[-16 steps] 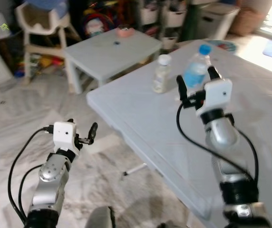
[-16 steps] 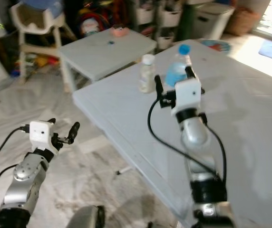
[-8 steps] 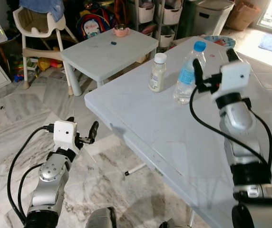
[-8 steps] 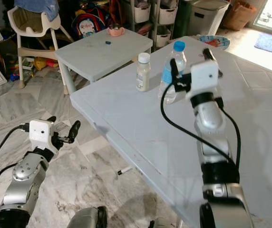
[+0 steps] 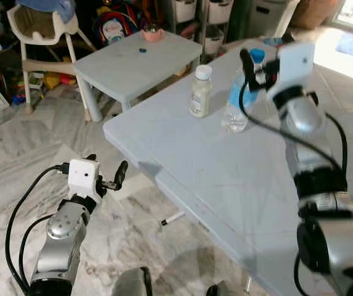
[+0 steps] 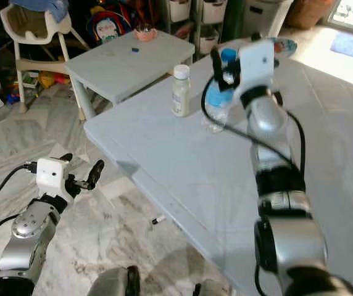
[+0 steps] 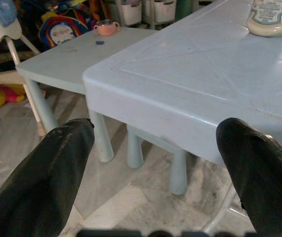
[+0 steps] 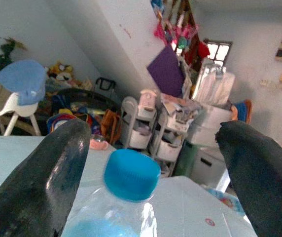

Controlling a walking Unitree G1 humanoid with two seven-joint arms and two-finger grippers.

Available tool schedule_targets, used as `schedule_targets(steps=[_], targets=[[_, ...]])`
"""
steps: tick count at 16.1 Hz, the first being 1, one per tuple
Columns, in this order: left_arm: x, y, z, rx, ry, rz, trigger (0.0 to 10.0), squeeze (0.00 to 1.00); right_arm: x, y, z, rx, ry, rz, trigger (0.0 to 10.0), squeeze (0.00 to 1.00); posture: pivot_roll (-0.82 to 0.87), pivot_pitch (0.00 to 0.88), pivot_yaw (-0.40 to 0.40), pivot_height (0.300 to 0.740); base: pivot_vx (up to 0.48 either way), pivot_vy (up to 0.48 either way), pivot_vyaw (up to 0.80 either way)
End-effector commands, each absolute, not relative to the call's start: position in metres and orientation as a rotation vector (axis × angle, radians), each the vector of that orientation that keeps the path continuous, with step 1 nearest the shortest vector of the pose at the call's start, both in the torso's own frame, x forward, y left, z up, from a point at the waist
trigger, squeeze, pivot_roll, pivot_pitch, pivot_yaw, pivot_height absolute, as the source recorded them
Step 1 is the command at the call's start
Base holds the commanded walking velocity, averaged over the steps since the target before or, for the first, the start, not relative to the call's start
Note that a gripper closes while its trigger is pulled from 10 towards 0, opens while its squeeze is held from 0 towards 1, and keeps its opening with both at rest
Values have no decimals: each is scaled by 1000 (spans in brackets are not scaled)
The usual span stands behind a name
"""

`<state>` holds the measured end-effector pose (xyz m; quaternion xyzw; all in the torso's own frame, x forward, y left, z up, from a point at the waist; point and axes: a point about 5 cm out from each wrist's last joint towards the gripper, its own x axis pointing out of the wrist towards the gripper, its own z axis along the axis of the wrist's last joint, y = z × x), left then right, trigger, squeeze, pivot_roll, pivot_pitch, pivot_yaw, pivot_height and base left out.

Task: Restocking fridge

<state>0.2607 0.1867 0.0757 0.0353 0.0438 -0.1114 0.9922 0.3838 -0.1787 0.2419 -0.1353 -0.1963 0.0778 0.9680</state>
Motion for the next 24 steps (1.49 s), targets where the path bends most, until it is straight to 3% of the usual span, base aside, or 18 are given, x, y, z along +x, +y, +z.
schedule_targets(steps=[1,5,7,8,9,13,15,24], targets=[[259,189,78,89,92,-225,10000,0,388,-178,245,-240,-388,154,10000,0,93,80,51,740,0,0,0],[259,188,78,93,101,-233,10000,0,400,-169,243,-145,-326,188,10000,0,96,81,55,740,0,0,0],[259,188,78,94,101,-235,10000,0,401,-162,240,-138,-311,227,3529,0,95,79,55,740,0,0,0],[260,187,78,94,101,-236,10000,0,401,-160,239,-138,-308,243,824,0,95,79,55,740,0,0,0],[261,186,78,93,101,-238,10000,0,402,-158,238,-141,-304,257,0,0,93,77,57,740,0,0,0],[262,183,78,90,103,-248,10000,0,403,-163,237,-169,-279,227,980,0,89,74,59,740,0,0,0],[262,183,77,90,104,-250,10000,0,403,-164,236,-195,-272,220,353,0,87,73,61,740,0,0,0],[260,176,73,89,115,-273,10000,0,407,-177,231,-169,-187,150,0,0,75,64,54,740,0,0,0]])
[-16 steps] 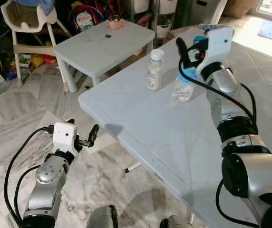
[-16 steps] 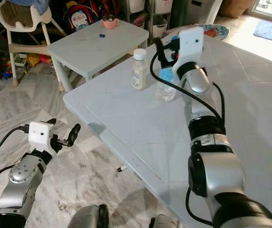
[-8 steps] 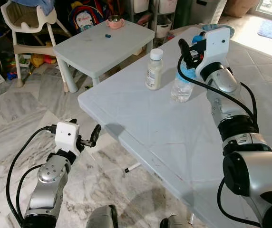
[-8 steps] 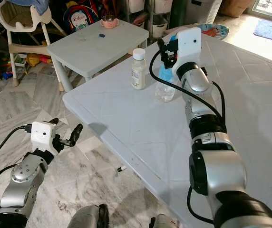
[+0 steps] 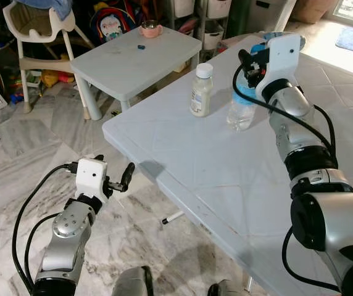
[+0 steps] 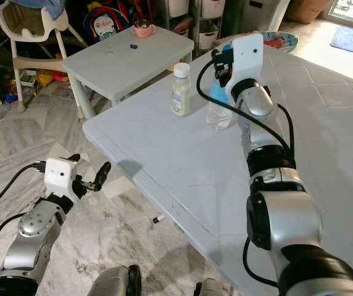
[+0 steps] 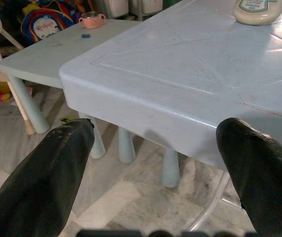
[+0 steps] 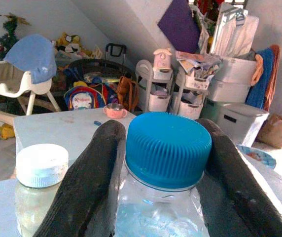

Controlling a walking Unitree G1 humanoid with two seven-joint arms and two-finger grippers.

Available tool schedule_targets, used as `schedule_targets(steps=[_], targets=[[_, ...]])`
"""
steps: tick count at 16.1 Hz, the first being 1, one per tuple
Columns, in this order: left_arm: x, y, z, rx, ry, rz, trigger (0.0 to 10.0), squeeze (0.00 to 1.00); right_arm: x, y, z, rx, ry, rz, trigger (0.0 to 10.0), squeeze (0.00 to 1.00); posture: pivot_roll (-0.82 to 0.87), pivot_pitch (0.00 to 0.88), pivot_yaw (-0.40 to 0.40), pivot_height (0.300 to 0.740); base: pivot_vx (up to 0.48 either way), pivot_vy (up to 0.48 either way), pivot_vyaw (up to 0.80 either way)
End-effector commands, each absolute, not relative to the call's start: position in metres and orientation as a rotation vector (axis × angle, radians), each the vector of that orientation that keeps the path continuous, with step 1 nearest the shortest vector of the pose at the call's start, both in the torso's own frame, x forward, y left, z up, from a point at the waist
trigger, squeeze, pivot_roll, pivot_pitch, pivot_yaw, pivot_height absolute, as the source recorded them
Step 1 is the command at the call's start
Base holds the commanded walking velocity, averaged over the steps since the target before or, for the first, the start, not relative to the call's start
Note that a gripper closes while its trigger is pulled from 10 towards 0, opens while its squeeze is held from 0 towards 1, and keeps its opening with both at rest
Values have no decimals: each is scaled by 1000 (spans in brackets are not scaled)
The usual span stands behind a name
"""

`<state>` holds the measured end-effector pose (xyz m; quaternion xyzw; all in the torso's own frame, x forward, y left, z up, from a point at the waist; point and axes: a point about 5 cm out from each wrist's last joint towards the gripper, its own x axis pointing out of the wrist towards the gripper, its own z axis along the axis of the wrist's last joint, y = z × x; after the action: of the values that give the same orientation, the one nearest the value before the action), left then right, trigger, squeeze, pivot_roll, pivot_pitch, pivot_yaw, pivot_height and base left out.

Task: Restocking fridge

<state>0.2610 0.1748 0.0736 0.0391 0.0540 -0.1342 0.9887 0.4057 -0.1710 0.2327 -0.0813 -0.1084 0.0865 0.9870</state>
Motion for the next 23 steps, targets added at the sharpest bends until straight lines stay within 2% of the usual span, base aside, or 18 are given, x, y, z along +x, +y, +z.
schedule_targets(steps=[1,5,7,8,9,10,12,15,23], targets=[[260,177,73,90,117,-274,10000,0,406,-177,230,-160,-175,153,0,0,75,64,54,740,0,0,0],[259,182,66,60,173,-240,10000,0,393,-185,218,-166,-152,153,0,0,57,47,37,740,0,0,0],[261,183,65,42,181,-217,10000,0,377,-190,216,-168,-212,113,0,0,50,39,33,740,0,0,0],[262,182,65,38,176,-217,10000,0,363,-190,216,-130,-271,100,824,0,39,27,29,740,0,0,0],[263,180,66,34,172,-219,10000,0,350,-187,213,-109,-306,112,7765,0,36,24,30,740,0,0,0],[264,179,66,30,171,-215,10000,0,341,-186,209,-105,-316,101,10000,0,29,19,30,740,0,0,0],[268,175,69,20,159,-215,10000,0,321,-177,199,-91,-335,120,10000,0,21,9,32,740,-266,0,0],[271,172,70,13,153,-217,10000,0,308,-165,200,-78,-347,136,10000,0,15,1,32,740,-302,0,0],[274,172,70,5,146,-193,10000,0,302,-160,196,-82,-310,145,10000,0,12,0,10,740,-345,0,0]])
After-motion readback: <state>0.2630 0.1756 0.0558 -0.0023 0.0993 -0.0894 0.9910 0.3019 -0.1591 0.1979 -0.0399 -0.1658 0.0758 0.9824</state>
